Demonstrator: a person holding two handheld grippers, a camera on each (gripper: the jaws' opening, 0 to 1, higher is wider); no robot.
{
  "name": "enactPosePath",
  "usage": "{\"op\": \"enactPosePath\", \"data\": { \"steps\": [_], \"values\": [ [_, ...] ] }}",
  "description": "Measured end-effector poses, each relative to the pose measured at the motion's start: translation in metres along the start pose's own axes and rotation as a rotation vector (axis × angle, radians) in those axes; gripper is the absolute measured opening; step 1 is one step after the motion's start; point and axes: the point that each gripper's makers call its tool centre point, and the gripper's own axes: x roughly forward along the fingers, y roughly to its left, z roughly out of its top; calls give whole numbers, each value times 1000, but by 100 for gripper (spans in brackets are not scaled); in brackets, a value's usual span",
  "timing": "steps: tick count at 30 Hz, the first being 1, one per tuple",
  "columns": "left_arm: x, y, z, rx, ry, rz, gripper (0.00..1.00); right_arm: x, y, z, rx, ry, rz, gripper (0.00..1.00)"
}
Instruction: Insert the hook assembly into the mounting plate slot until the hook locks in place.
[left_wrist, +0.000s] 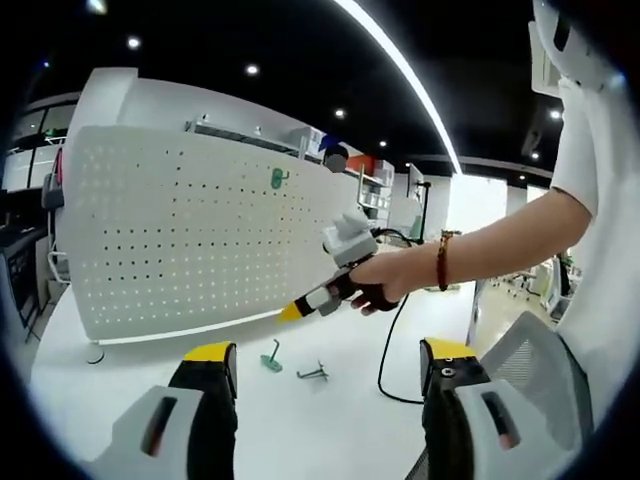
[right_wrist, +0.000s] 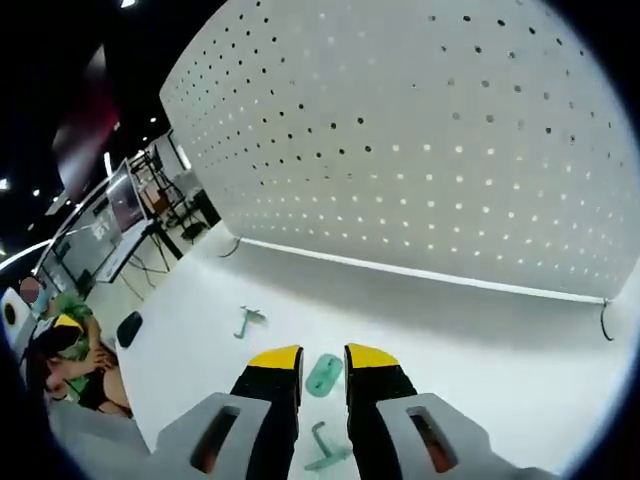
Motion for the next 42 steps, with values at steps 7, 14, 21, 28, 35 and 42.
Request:
{"op": "enactPosePath", "data": {
  "steps": [7,14,21,28,35,42],
  "values": [
    [-1,5,-4,-10,8,10,77,10,-1,-11,6,51,9,16],
    [1,7,-8,-17,16,6,76,18,-3,-17,9,92,5,16],
    [0,12,-10,-32,12,16,76,26,-3,-23,12,136,12,16],
    [-4,17,-17,-52,13,33,76,32,-4,-28,13,166,11,16],
    [-5,19,-19,-71,13,40,76,39,-4,-36,22,190,9,15],
    [-5,18,-21,-74,18,38,76,47,-4,-41,46,206,10,11]
  ]
}}
